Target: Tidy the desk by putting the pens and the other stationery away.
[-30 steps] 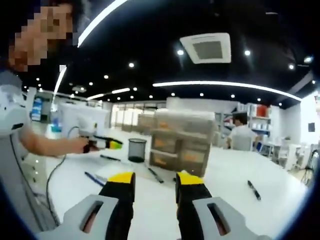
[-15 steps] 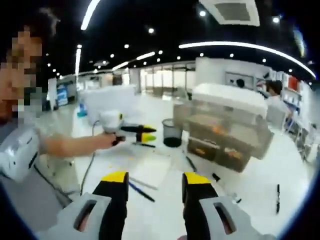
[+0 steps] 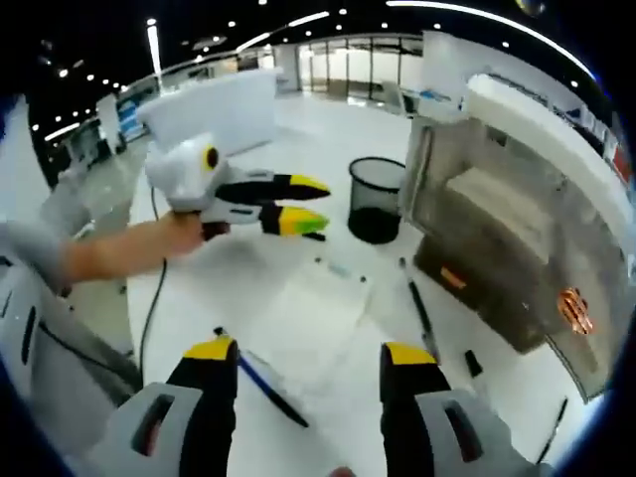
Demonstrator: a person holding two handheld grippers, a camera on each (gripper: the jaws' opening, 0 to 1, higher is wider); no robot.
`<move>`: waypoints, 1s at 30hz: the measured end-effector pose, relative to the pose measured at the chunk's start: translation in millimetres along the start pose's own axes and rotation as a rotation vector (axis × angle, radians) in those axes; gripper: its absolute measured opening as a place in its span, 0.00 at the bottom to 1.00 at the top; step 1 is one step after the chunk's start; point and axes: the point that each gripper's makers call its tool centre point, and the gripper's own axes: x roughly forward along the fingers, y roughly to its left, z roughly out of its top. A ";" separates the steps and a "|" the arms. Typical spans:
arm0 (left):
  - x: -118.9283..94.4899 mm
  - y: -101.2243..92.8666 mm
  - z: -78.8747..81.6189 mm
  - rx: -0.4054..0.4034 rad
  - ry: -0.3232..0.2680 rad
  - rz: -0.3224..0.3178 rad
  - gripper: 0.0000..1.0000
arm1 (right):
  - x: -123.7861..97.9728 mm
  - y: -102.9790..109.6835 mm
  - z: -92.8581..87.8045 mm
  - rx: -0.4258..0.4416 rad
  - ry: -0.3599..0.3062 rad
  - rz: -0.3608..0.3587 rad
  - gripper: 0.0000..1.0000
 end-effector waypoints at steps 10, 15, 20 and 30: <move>-0.5 19.6 -7.7 -0.007 0.019 0.073 0.26 | 53.8 9.5 7.5 0.018 0.158 0.058 0.58; -0.3 19.3 -10.5 -0.019 0.028 0.073 0.26 | 68.9 5.4 13.0 0.013 0.200 0.056 0.60; -1.2 14.4 -2.3 -0.010 0.014 0.065 0.26 | 82.1 -8.4 26.0 0.059 0.167 0.018 0.61; 7.7 39.9 -7.9 -0.014 0.026 0.065 0.26 | 95.1 -30.1 34.4 0.100 0.078 -0.110 0.63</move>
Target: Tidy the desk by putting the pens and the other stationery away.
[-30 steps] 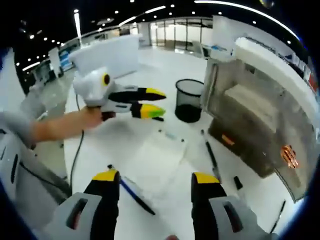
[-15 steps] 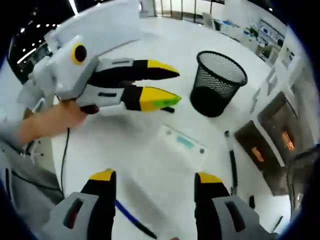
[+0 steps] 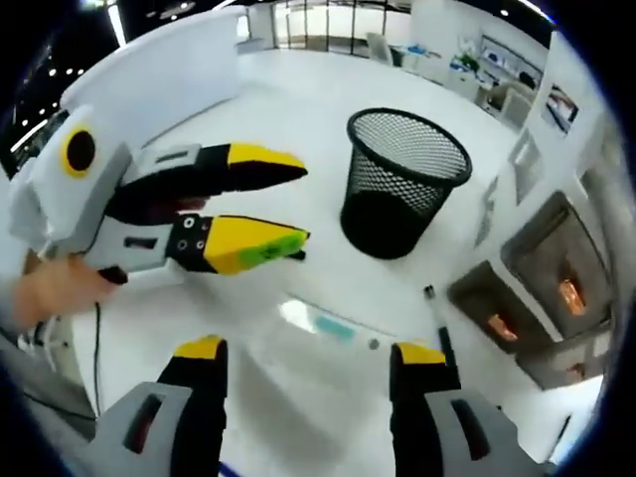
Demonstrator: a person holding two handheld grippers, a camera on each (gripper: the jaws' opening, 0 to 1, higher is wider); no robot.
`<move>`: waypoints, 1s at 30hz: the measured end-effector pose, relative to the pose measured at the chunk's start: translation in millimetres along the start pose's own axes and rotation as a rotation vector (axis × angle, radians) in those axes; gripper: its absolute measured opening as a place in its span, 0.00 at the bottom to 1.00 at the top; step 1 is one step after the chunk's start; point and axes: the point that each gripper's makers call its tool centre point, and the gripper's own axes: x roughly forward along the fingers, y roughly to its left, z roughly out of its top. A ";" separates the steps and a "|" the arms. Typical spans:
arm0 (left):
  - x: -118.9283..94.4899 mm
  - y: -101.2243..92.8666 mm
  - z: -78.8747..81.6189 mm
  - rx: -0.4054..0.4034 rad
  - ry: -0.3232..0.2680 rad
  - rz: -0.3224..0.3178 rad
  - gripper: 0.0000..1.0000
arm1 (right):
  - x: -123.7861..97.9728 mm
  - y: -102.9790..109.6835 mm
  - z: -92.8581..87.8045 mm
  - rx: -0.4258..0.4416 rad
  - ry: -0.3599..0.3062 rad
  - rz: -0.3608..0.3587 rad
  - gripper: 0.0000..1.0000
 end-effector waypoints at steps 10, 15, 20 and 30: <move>-0.7 -9.2 5.7 -0.007 -0.016 -0.007 0.26 | 17.0 -1.2 -13.9 0.135 -0.106 -0.002 0.70; 1.1 -15.0 6.7 -0.006 -0.018 -0.013 0.26 | 16.7 -1.6 -8.2 0.152 -0.151 -0.013 0.68; 2.0 -16.5 4.9 -0.007 -0.011 -0.010 0.26 | 24.0 -6.5 0.3 0.129 -0.231 -0.057 0.67; 4.2 -13.5 6.1 -0.018 -0.016 -0.007 0.27 | 22.3 -7.1 2.9 0.110 -0.274 -0.035 0.66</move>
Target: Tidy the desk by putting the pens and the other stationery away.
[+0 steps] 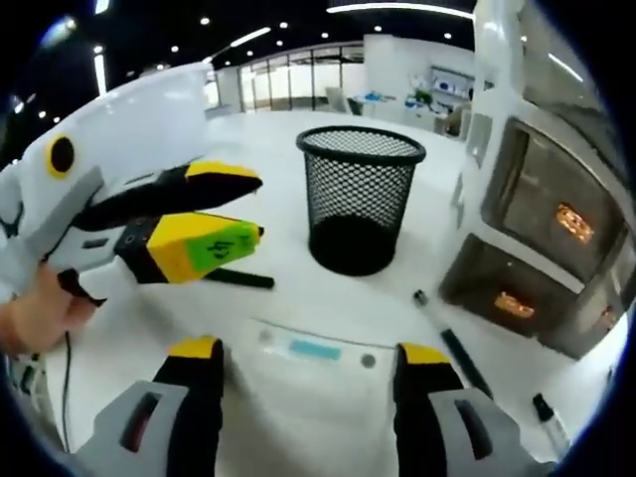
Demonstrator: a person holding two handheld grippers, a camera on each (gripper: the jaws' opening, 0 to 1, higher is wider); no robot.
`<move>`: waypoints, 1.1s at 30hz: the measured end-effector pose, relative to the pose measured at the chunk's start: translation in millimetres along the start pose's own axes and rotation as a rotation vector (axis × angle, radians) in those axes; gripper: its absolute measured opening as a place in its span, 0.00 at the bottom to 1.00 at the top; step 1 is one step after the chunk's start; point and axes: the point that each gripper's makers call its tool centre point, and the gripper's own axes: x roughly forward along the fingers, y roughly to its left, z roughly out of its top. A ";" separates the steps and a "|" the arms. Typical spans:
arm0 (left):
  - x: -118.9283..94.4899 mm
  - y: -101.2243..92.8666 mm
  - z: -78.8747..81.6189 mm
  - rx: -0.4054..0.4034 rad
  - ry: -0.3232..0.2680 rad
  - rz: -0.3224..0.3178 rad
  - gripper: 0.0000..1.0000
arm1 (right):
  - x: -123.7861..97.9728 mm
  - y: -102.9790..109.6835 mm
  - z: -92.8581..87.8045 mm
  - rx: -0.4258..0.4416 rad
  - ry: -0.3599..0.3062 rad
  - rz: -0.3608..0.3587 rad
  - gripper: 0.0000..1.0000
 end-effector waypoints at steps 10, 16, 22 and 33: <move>-13.7 -13.2 -8.8 -0.007 0.028 -0.001 0.27 | -5.3 2.1 1.5 0.093 -0.131 -0.105 0.64; -15.9 -6.4 -7.7 -0.020 0.023 0.013 0.27 | -9.6 0.2 0.1 0.132 -0.165 -0.123 0.61; -15.8 -6.4 -10.5 -0.061 0.026 0.023 0.26 | -10.9 1.1 -2.2 0.143 -0.113 -0.103 0.59; -17.7 -4.7 -17.3 -0.076 0.043 0.020 0.26 | -3.9 16.3 -5.0 0.034 0.056 -0.032 0.62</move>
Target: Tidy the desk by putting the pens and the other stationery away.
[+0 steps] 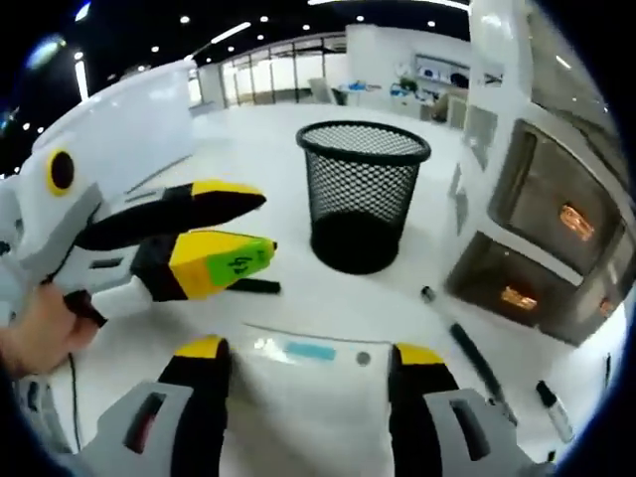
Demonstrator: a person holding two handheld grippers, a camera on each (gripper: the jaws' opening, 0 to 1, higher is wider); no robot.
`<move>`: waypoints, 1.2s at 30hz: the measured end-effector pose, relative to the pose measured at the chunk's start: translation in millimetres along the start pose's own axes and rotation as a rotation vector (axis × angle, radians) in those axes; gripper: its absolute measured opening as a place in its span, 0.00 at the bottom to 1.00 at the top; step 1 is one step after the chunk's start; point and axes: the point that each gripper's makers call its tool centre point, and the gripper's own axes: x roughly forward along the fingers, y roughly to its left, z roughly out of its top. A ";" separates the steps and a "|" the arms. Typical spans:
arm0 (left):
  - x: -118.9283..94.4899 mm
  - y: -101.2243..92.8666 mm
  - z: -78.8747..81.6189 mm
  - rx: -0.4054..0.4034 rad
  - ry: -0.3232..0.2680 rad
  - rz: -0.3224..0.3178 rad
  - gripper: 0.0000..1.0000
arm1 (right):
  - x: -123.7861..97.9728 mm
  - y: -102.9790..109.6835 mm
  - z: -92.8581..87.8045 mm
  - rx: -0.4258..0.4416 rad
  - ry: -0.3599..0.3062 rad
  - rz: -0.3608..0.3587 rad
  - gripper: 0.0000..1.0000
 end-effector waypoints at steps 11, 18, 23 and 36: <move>1.1 5.2 -2.1 -0.008 0.009 0.003 0.26 | 7.1 1.0 5.6 -0.067 0.113 -0.007 0.68; 3.4 8.3 -1.8 -0.014 0.009 -0.001 0.26 | 8.9 -7.2 10.9 -0.006 0.035 -0.056 0.63; 1.8 9.0 0.9 -0.037 -0.004 0.003 0.27 | 5.6 -4.8 10.0 0.019 -0.038 -0.054 0.61; 0.5 16.1 -0.6 -0.077 -0.016 0.039 0.27 | -15.1 -0.5 18.6 -0.024 -0.172 -0.090 0.60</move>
